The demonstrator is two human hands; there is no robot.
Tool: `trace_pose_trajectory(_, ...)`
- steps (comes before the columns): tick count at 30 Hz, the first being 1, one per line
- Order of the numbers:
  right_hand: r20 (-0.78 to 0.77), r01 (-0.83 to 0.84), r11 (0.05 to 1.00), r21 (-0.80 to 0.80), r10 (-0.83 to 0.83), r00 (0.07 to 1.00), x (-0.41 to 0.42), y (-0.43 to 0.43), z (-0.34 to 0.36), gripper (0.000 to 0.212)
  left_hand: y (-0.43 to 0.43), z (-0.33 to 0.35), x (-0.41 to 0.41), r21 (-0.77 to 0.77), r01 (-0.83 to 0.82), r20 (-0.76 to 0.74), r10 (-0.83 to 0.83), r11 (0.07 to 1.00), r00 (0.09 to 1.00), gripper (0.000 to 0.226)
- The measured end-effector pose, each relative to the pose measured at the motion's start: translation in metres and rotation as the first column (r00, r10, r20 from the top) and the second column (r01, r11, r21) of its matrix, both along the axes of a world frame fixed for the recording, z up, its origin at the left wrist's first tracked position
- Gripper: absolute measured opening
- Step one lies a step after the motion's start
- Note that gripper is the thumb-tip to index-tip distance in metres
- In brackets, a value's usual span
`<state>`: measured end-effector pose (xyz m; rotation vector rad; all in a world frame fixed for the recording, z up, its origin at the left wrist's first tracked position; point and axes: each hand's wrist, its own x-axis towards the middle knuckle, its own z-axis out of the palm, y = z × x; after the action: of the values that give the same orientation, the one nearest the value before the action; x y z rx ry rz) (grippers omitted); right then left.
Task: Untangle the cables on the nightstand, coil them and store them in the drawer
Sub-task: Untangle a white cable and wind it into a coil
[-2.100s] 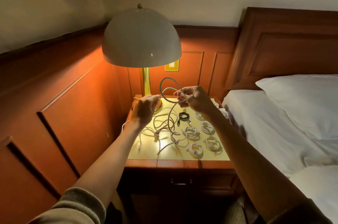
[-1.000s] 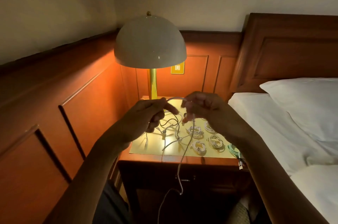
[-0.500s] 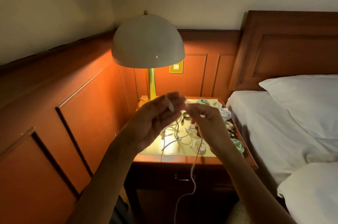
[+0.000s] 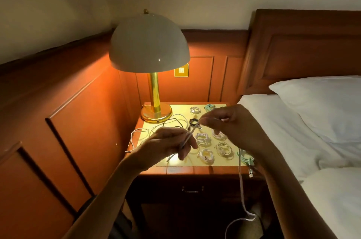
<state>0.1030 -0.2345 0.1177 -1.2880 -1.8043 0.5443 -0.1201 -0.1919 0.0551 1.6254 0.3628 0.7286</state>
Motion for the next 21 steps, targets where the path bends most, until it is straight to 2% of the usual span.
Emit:
trace_pose_trajectory(2,-0.185,-0.106,0.991,-0.077,0.090,0.979,-0.007,-0.007,-0.005,0.013,-0.010,0.006,-0.003,-0.113,0.145,0.169,-0.125,0.983,0.978,0.025)
trace_pose_trajectory(3,-0.261,-0.128,0.987,-0.095,0.099,0.960,-0.016,-0.012,-0.012,0.015,-0.015,0.009,-0.001,-0.199,0.175,0.322,-0.104,0.964,0.941,0.024)
trace_pose_trajectory(5,-0.329,-0.127,0.986,-0.103,0.087,0.940,-0.037,-0.020,-0.031,0.022,-0.022,0.016,0.013,-0.405,0.128,0.558,0.133,0.905,0.819,0.025)
trace_pose_trajectory(7,-0.261,-0.097,0.991,-0.093,0.070,0.963,-0.054,-0.023,-0.051,0.022,-0.021,0.016,0.029,-0.548,-0.079,0.562,0.436,0.833,0.703,0.028)
trace_pose_trajectory(8,-0.195,-0.085,0.992,-0.095,0.065,0.979,-0.059,-0.025,-0.059,0.021,-0.019,0.014,0.035,-0.555,-0.205,0.514,0.527,0.806,0.677,0.029)
trace_pose_trajectory(9,-0.099,-0.066,0.994,-0.091,0.057,0.993,-0.060,-0.026,-0.063,0.021,-0.015,0.010,0.038,-0.493,-0.364,0.459,0.592,0.790,0.662,0.029)
trace_pose_trajectory(10,0.017,-0.044,0.996,-0.077,0.046,0.999,-0.058,-0.027,-0.063,0.022,-0.012,0.005,0.038,-0.314,-0.573,0.395,0.653,0.757,0.646,0.027)
trace_pose_trajectory(11,0.127,-0.030,0.998,-0.053,0.036,0.991,-0.052,-0.029,-0.059,0.022,-0.011,-0.002,0.035,0.021,-0.752,0.344,0.701,0.659,0.625,0.025)
trace_pose_trajectory(12,0.215,-0.027,0.999,-0.030,0.033,0.976,-0.045,-0.030,-0.051,0.020,-0.008,-0.010,0.030,0.386,-0.775,0.301,0.726,0.500,0.618,0.021)
trace_pose_trajectory(13,0.278,-0.026,1.000,-0.017,0.030,0.960,-0.036,-0.030,-0.041,0.018,-0.006,-0.017,0.024,0.627,-0.687,0.265,0.728,0.368,0.632,0.018)
trace_pose_trajectory(14,0.313,-0.025,1.000,-0.012,0.028,0.949,-0.028,-0.028,-0.030,0.016,-0.006,-0.021,0.020,0.723,-0.590,0.204,0.705,0.359,0.679,0.015)
trace_pose_trajectory(15,0.321,-0.032,0.999,-0.007,0.032,0.946,-0.019,-0.024,-0.021,0.013,-0.009,-0.021,0.017,0.696,-0.523,0.112,0.645,0.491,0.756,0.017)
trace_pose_trajectory(16,0.301,-0.047,0.999,-0.003,0.046,0.953,-0.012,-0.019,-0.013,0.010,-0.013,-0.020,0.014,0.573,-0.442,0.017,0.530,0.690,0.848,0.022)
trace_pose_trajectory(17,0.256,-0.067,0.998,-0.011,0.068,0.964,-0.007,-0.014,-0.008,0.008,-0.013,-0.018,0.010,0.394,-0.337,-0.030,0.378,0.855,0.925,0.025)
trace_pose_trajectory(18,0.190,-0.095,0.995,-0.029,0.099,0.977,-0.004,-0.009,-0.005,0.007,-0.014,-0.016,0.005,0.227,-0.219,-0.024,0.230,0.949,0.973,0.027)
trace_pose_trajectory(19,0.108,-0.127,0.991,-0.046,0.131,0.986,-0.003,-0.005,-0.005,0.008,-0.015,-0.014,0.000,0.100,-0.083,0.011,0.082,0.992,0.997,0.026)
trace_pose_trajectory(21,-0.110,-0.175,0.981,-0.082,0.165,0.980,-0.007,-0.001,-0.011,0.012,-0.019,-0.013,-0.004,-0.098,0.184,0.186,-0.163,0.978,0.969,0.022)
